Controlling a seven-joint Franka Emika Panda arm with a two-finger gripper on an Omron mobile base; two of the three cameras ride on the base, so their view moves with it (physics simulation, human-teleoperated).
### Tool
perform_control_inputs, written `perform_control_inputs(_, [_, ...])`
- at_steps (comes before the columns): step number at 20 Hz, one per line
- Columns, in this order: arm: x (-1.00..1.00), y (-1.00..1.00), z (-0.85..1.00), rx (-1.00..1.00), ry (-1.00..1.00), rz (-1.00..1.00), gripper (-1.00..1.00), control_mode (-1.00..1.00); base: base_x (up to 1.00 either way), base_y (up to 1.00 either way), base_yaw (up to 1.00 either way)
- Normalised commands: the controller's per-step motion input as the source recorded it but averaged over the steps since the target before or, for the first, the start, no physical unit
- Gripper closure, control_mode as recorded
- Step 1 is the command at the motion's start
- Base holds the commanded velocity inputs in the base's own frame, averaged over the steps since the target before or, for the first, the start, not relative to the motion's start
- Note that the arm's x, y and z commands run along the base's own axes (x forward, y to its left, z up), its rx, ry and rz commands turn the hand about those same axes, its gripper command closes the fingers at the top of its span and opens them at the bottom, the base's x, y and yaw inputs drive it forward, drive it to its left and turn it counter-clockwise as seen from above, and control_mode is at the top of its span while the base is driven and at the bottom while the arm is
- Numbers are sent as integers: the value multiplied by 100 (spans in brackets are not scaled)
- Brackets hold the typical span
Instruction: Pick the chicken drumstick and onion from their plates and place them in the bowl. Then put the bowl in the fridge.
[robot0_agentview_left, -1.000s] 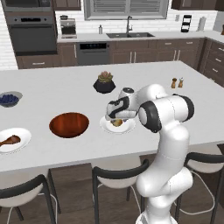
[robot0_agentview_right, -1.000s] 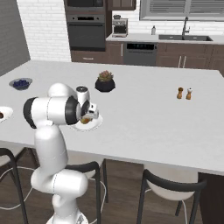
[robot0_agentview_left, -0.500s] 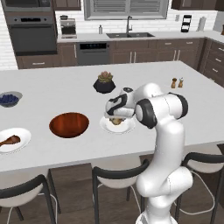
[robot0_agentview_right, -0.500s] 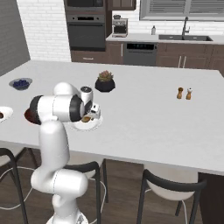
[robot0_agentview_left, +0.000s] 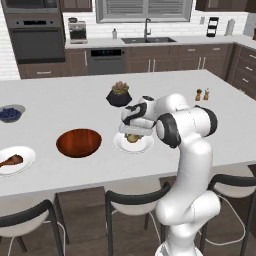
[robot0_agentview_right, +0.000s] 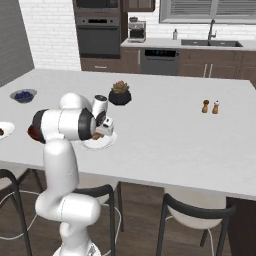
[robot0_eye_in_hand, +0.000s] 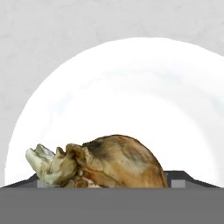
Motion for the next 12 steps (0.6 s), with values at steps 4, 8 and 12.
perform_control_inputs(4, [-100,5,56,1,-15,0,100,-100,0,0,0])
perform_control_inputs(8, [-93,34,80,0,-14,0,100,-100,0,0,0])
perform_control_inputs(12, [-59,61,95,4,0,3,100,-100,0,0,0])
